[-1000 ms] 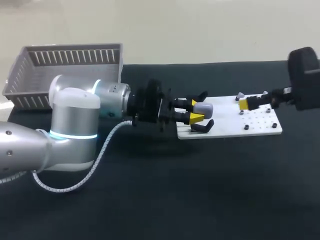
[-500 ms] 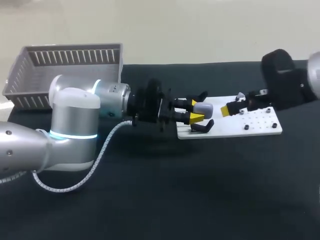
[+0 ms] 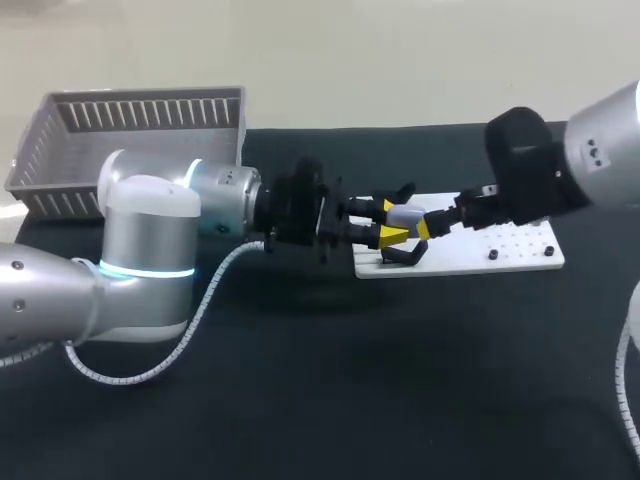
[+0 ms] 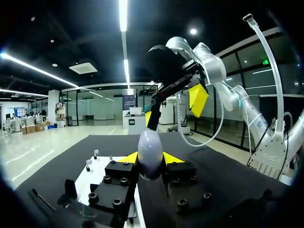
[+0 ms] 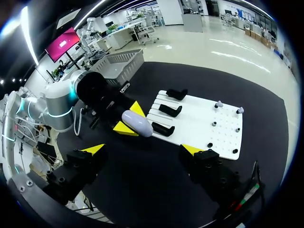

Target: Pick up each earbud case from the left stands, insert the matching earbuds, close the lid, and place the case in the box.

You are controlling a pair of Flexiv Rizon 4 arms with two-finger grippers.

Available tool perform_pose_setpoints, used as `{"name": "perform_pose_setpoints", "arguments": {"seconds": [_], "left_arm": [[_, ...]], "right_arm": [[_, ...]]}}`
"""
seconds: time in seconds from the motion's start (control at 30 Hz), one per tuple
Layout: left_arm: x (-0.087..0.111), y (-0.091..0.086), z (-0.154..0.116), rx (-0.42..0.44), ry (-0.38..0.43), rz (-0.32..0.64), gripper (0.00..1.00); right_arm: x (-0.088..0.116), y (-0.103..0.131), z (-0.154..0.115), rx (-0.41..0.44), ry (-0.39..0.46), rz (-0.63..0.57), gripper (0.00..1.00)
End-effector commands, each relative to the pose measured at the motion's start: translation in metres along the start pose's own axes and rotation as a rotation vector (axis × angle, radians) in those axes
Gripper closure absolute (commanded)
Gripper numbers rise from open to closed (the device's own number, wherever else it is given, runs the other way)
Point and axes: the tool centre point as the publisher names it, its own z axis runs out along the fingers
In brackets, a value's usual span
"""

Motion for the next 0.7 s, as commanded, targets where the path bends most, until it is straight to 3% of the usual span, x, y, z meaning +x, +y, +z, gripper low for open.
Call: {"name": "perform_pose_setpoints", "arguments": {"seconds": [0.03,0.7], "left_arm": [[0.001,0.000,0.000,-0.002,-0.003,0.002,1.00],[0.001,0.000,0.000,-0.002,-0.003,0.002,1.00]], "right_arm": [[-0.001,0.001,0.011,0.240,0.000,0.008,0.00],[-0.004,-0.010,0.033,0.219,0.044,0.057,0.00]]}}
